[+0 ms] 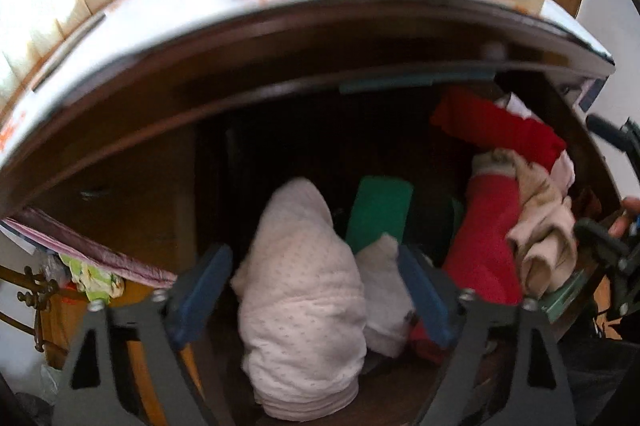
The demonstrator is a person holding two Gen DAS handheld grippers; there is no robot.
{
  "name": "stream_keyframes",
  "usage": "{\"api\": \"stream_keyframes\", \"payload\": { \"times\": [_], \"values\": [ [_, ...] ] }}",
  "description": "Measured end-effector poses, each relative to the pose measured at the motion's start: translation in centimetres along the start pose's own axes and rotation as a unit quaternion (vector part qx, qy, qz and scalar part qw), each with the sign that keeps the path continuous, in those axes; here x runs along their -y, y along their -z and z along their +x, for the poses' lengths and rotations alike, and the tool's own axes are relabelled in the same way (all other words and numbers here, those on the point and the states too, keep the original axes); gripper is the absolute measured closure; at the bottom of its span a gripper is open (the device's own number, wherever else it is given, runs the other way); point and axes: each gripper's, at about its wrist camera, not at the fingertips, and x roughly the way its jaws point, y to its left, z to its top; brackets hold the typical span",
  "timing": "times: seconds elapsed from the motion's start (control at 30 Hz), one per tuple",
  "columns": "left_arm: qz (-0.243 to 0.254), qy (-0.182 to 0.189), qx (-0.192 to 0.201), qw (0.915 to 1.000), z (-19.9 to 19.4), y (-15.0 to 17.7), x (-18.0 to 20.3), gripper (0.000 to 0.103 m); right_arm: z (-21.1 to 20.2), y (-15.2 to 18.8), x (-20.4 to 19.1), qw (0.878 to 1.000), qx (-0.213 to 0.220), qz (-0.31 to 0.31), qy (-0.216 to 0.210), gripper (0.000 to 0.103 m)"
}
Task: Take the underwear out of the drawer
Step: 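Reach the left gripper into the drawer and grasp the white dotted garment, then grasp the red garment with the right gripper while the left holds the white one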
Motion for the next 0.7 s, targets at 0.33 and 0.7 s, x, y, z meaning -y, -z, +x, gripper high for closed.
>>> {"api": "stream_keyframes", "payload": {
  "times": [0.33, 0.7],
  "values": [
    [0.003, 0.007, -0.014, 0.9999, 1.0, 0.5, -0.4, 0.030, -0.1, -1.7, 0.8, 1.000, -0.006, 0.006, 0.008, 0.001],
    [0.031, -0.010, -0.018, 0.9993, 1.4, 0.8, -0.1, 0.068, 2.6, -3.2, 3.8, 0.994, -0.094, 0.020, 0.049, 0.001]
  ]
}}
